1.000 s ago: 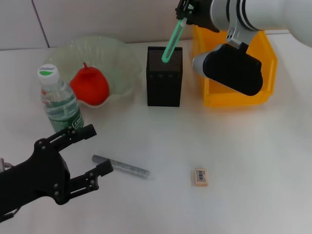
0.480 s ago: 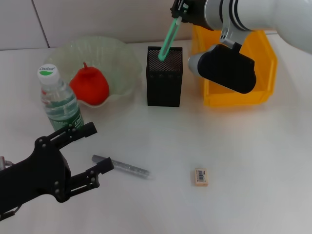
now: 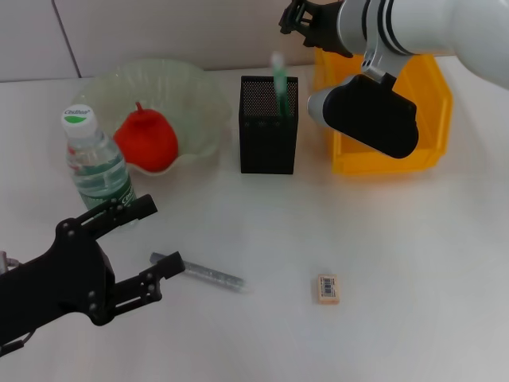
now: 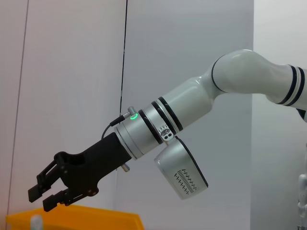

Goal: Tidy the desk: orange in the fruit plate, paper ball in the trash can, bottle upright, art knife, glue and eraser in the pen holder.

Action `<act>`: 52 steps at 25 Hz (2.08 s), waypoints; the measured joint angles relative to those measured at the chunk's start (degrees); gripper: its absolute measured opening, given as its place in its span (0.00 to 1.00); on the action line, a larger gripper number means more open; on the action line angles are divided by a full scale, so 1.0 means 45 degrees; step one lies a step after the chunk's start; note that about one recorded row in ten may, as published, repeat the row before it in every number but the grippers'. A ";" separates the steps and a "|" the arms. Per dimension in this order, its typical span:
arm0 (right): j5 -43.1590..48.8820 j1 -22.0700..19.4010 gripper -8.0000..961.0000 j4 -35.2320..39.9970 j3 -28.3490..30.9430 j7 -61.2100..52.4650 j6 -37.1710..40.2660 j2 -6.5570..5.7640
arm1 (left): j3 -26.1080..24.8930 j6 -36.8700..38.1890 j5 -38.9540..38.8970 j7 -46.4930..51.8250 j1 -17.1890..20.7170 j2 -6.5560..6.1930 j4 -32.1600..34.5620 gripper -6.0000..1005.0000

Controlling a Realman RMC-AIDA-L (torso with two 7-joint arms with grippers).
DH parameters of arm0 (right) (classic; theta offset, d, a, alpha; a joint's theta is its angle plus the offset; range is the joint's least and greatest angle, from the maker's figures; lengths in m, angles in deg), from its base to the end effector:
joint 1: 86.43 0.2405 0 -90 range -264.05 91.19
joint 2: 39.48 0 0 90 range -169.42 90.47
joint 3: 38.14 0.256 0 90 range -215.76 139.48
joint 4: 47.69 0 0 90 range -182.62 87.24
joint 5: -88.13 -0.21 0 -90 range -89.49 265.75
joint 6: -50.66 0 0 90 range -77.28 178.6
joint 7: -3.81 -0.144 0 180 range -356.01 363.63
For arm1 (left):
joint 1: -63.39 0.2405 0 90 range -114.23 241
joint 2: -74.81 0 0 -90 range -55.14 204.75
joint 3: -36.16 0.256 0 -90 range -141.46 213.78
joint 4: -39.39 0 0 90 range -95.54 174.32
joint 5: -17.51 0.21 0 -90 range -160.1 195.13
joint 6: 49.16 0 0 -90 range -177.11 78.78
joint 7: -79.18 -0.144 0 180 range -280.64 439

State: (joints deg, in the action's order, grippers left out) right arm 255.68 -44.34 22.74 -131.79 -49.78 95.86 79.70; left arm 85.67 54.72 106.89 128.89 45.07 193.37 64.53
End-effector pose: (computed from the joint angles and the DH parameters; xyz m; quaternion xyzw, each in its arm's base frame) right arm 0.1074 0.4449 -0.0147 -0.6335 -0.6277 -0.3963 0.2181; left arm -0.2728 0.2467 -0.0076 -0.8891 -0.0845 -0.4216 0.1570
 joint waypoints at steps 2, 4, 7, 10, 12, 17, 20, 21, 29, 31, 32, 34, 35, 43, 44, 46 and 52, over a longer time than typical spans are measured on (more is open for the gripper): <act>0.0002 -0.0064 0.31 0.0177 0.0037 -0.0287 0.0030 0.0000 | -0.0004 0.0004 0.0000 0.0002 -0.0008 0.0000 0.0000 0.79; -0.0012 -0.0136 0.38 0.0980 0.0144 -0.1337 0.0475 0.0003 | -0.0001 0.0024 0.0000 0.0003 -0.0015 -0.0001 0.0000 0.79; -0.0078 -0.0165 0.43 0.2031 0.0334 -0.2559 0.1489 0.0011 | 0.0050 0.0047 -0.0001 0.0007 -0.0016 -0.0025 -0.0001 0.79; -0.0538 -0.0195 0.46 0.3515 0.0893 -0.4389 0.2531 0.0020 | 0.0057 0.0067 0.0000 0.0007 -0.0014 -0.0044 -0.0001 0.79; -0.1044 -0.0284 0.46 0.4271 0.1351 -0.5604 0.2825 0.0028 | 0.0057 0.0067 0.0000 0.0007 -0.0014 -0.0044 -0.0001 0.79; -0.2187 -0.0742 0.46 0.6043 0.2501 -1.0194 0.4270 0.0040 | 0.0120 0.0278 0.0082 0.0084 -0.0009 -0.0087 0.0146 0.79; -0.2876 -0.1190 0.46 0.7126 0.3300 -1.2843 0.5572 0.0040 | 0.0270 0.0357 0.0128 0.0097 -0.0005 -0.0112 0.0218 0.79; -0.3278 -0.1360 0.47 0.7453 0.3630 -1.3524 0.6085 0.0039 | 0.0372 0.0398 0.0168 0.0116 0.0020 -0.0123 0.0315 0.79; -0.4891 -0.0816 0.56 0.7587 0.5885 -1.8233 1.2004 -0.0075 | 0.0586 0.0484 0.0997 0.0183 0.0156 -0.0292 0.0701 0.79; -0.4890 -0.0327 0.58 0.6915 0.6098 -1.8791 1.3269 -0.0067 | 0.0600 0.0445 0.1174 0.0178 0.0166 -0.0344 0.0721 0.79; -0.4905 -0.0138 0.64 0.6558 0.6173 -1.8941 1.3624 -0.0056 | 0.0602 0.0436 0.1286 0.0164 0.0168 -0.0355 0.0743 0.79; -0.4914 0.0126 0.77 0.5662 0.6210 -1.9049 1.4021 -0.0045 | 0.0607 0.0421 0.1392 0.0138 0.0168 -0.0360 0.0773 0.79; -0.4909 0.0215 0.78 0.5288 0.6194 -1.9049 1.4102 -0.0049 | 0.0616 0.0394 0.1546 0.0082 0.0168 -0.0364 0.0814 0.79; -0.3740 0.0672 0.82 0.3325 0.4236 -1.7596 1.3680 -0.0025 | 0.0809 0.0337 0.1652 0.0121 0.0118 -0.0404 0.0864 0.79; -0.3608 0.0673 0.82 0.3180 0.3742 -1.7534 1.3560 -0.0016 | 0.0809 0.0337 0.1652 0.0121 0.0118 -0.0404 0.0864 0.79; -0.3446 0.0720 0.82 0.2852 0.2946 -1.7519 1.3332 -0.0008 | 0.0848 0.0316 0.1649 0.0125 0.0163 -0.0404 0.0865 0.79; -0.3760 0.1158 0.82 0.1740 0.1457 -1.7880 1.2640 0.0090 | 0.0869 0.0241 0.1640 0.0075 0.0343 -0.0325 0.0842 0.79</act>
State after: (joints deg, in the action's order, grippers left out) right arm 238.76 -39.13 30.57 -125.24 -130.24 152.74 80.10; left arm 89.58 55.81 114.27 129.23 46.62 191.91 68.32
